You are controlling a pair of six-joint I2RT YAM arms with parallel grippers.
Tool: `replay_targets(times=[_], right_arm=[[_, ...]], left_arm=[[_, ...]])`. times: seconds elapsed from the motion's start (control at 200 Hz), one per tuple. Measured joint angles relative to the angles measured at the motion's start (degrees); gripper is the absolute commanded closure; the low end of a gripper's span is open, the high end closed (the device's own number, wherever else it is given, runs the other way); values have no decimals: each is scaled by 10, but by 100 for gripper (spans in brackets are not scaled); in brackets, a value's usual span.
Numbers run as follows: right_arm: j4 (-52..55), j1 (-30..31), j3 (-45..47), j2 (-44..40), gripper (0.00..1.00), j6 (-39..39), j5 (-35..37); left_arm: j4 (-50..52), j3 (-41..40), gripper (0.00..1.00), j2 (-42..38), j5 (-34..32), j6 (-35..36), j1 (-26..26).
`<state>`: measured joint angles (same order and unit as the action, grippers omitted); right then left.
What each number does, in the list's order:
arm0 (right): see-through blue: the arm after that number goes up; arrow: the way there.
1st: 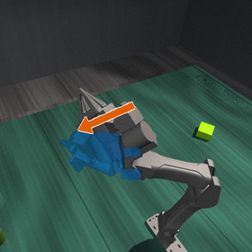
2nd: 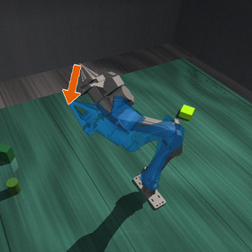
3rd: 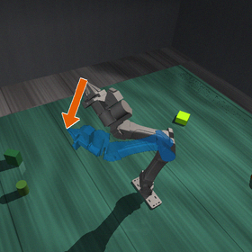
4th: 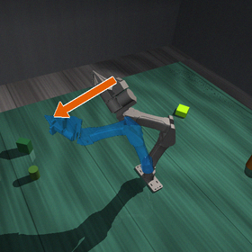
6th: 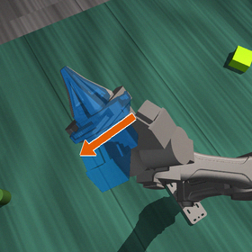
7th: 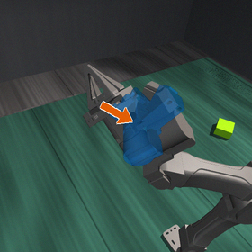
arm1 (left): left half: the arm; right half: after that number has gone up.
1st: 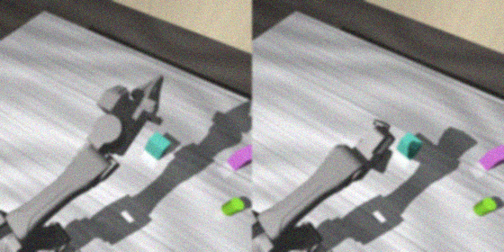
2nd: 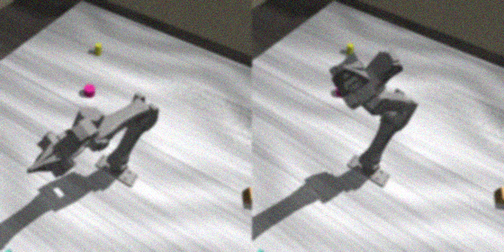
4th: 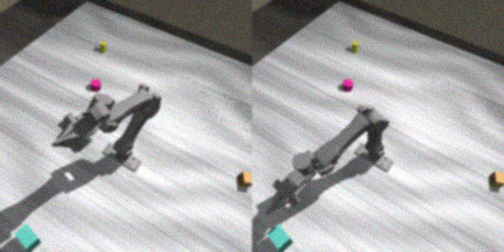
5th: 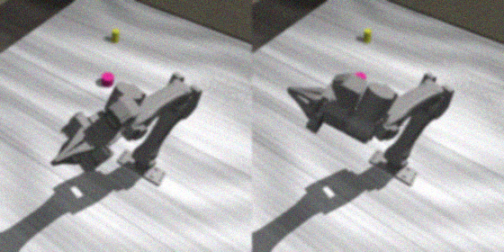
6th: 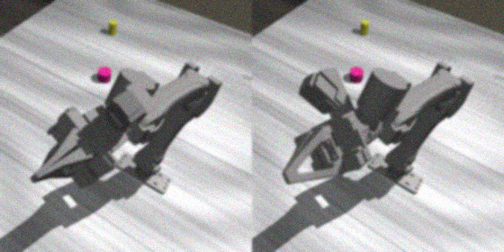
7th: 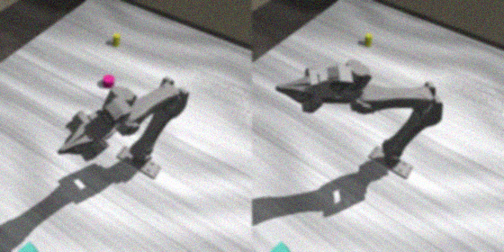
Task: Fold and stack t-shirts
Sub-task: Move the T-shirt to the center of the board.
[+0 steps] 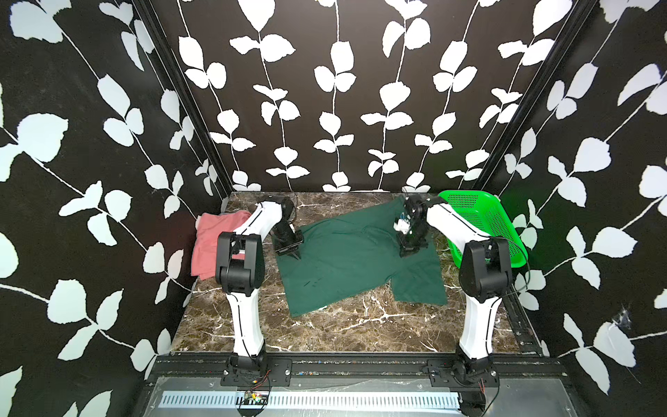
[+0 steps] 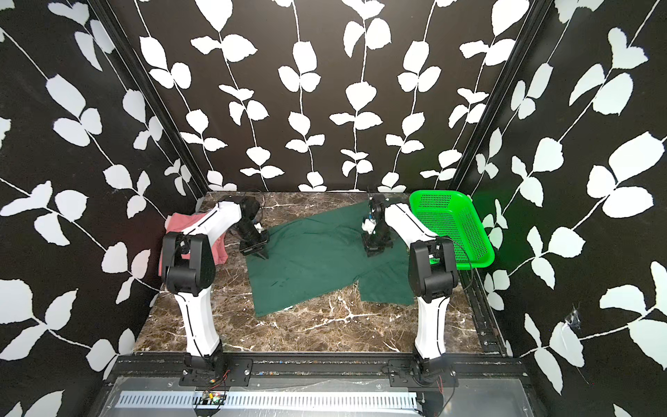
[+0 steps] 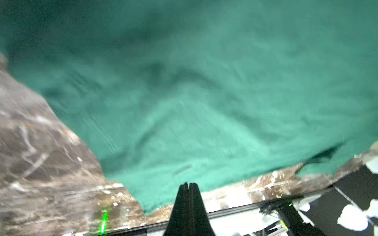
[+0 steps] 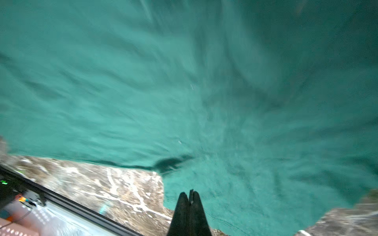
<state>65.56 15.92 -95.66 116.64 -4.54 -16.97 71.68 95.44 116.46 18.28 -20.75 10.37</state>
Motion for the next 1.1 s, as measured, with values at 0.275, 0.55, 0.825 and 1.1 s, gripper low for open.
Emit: replay_targets(times=[0.275, 0.55, 0.825, 1.1], right_arm=[[-70, 2, 17, 51, 100, -26, 9], [-78, 3, -84, 135, 100, -45, -1], [-80, 12, -192, 197, 100, -71, -29], [-53, 31, -286, 246, 58, -78, -47]], left_arm=[[-67, -140, 96, 26, 9, -26, 34], [-26, -75, 95, 73, 12, -37, 33], [-8, 30, 91, 119, -38, -30, -11], [-32, 47, 66, 118, -59, -15, -100]])
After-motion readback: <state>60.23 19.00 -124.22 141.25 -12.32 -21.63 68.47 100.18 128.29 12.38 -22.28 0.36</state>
